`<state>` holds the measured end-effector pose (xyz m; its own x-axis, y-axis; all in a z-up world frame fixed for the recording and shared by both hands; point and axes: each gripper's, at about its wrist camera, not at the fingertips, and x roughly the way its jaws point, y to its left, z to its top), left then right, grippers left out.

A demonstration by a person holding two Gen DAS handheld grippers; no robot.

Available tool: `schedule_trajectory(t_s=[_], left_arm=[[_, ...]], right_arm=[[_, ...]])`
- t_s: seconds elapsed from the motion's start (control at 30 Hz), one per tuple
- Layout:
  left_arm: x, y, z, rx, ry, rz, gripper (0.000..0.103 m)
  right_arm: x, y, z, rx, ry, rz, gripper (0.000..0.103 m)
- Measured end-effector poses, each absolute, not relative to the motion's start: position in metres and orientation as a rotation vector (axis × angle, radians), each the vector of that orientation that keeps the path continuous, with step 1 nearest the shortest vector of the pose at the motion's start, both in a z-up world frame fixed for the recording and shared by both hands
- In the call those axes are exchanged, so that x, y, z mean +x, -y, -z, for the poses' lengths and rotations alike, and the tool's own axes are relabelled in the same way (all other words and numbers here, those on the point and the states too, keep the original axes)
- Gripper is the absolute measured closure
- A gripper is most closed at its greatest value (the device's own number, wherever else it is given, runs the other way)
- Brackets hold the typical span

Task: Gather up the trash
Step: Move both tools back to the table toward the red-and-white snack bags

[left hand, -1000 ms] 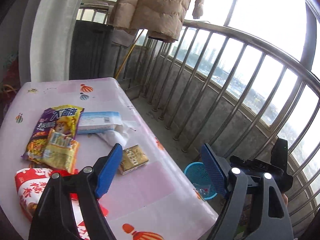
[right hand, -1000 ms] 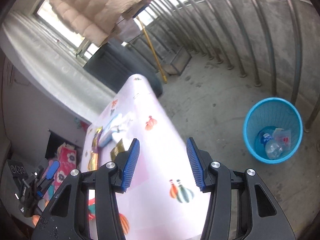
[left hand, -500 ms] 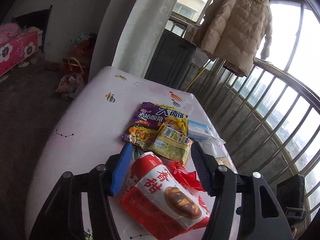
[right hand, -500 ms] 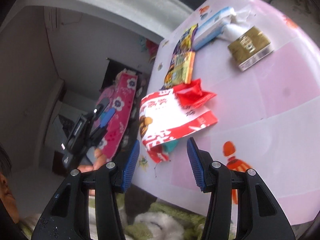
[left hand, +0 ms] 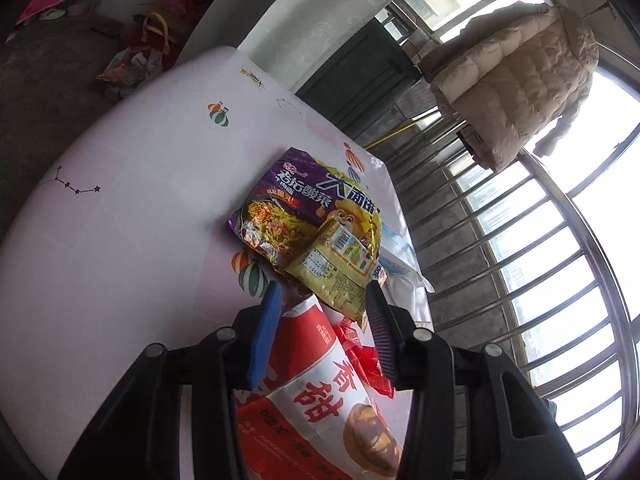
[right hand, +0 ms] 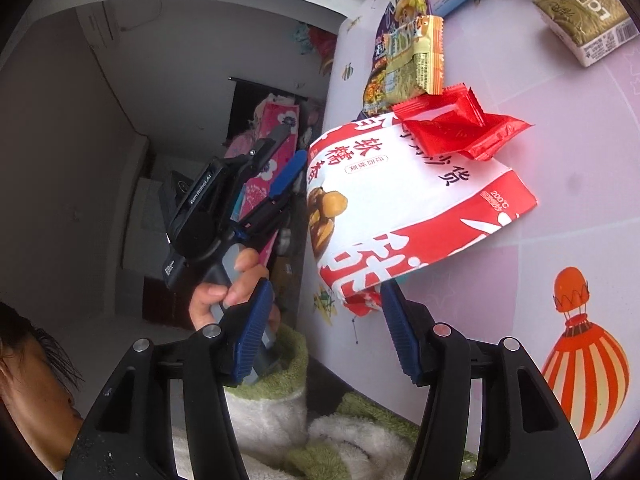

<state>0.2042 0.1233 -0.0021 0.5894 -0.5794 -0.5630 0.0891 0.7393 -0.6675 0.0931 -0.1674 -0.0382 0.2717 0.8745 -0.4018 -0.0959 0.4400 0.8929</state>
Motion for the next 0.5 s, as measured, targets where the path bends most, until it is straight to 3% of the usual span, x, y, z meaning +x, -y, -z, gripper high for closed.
schedule_trajectory(t_s=[0.27,0.5], left_arm=[[0.182,-0.118,0.008,-0.638,-0.924,0.493,0.063],[0.159,-0.106,0.009,-0.621,-0.961,0.555,0.065]], right_arm=[[0.094,0.159,0.035,0.908,-1.067,-0.767,0.050],[0.095,0.173,0.034,0.924,-1.041,-0.715,0.061]])
